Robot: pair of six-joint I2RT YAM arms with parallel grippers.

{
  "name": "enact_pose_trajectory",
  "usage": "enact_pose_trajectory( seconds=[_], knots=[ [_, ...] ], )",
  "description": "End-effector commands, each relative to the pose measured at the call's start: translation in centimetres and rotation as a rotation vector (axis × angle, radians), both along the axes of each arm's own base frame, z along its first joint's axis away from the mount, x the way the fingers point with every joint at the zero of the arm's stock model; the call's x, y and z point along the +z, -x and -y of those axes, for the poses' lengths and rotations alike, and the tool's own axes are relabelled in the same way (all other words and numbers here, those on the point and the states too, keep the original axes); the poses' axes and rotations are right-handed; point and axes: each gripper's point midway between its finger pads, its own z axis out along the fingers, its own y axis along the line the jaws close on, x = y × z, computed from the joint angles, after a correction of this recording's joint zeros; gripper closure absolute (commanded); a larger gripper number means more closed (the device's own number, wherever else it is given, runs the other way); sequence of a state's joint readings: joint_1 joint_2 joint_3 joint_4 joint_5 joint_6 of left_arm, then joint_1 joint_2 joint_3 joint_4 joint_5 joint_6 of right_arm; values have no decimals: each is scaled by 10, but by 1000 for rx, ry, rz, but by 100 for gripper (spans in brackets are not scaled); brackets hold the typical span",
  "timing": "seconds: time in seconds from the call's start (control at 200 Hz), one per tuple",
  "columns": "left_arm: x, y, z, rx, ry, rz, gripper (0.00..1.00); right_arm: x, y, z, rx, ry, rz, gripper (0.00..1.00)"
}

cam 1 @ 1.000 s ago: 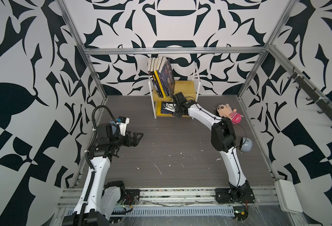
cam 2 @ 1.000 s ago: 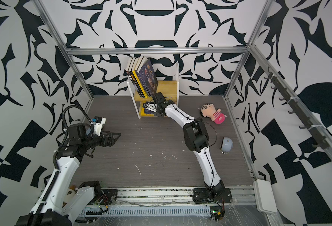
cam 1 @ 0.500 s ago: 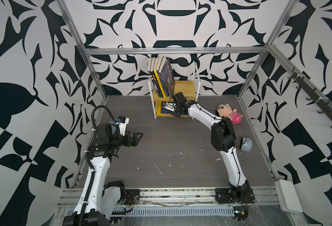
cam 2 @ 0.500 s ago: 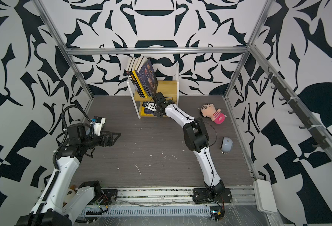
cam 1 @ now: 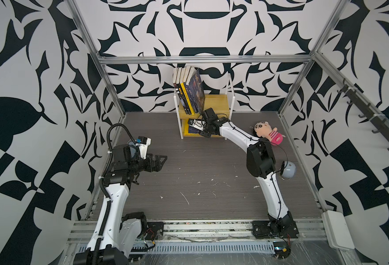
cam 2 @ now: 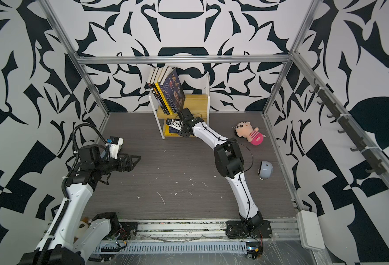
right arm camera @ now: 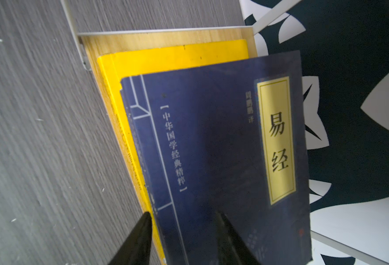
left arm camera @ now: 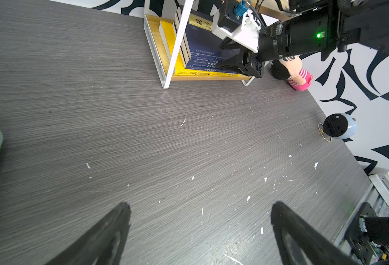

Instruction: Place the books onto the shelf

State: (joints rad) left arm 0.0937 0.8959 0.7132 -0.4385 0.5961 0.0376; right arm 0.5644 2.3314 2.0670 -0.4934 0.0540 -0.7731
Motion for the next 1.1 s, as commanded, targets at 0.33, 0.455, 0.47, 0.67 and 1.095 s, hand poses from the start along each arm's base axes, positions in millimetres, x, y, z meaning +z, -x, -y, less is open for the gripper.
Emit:
enact_pose_trajectory(
  seconds=[0.33,0.455,0.47,0.67,1.095],
  knots=[
    [-5,-72,-29,127,-260,215,0,115,94,31,-99,-343,59,13],
    [-28,-91,-37,170,-282,293,1,115,123,63,-227,-450,92,7],
    [-31,-92,-38,173,-284,303,0,115,125,67,-244,-461,102,7],
    [-69,-94,-45,230,-257,340,1,60,161,147,-519,-461,212,7],
    [-100,-99,-69,392,-241,385,1,27,195,314,-996,-671,454,6]
  ],
)
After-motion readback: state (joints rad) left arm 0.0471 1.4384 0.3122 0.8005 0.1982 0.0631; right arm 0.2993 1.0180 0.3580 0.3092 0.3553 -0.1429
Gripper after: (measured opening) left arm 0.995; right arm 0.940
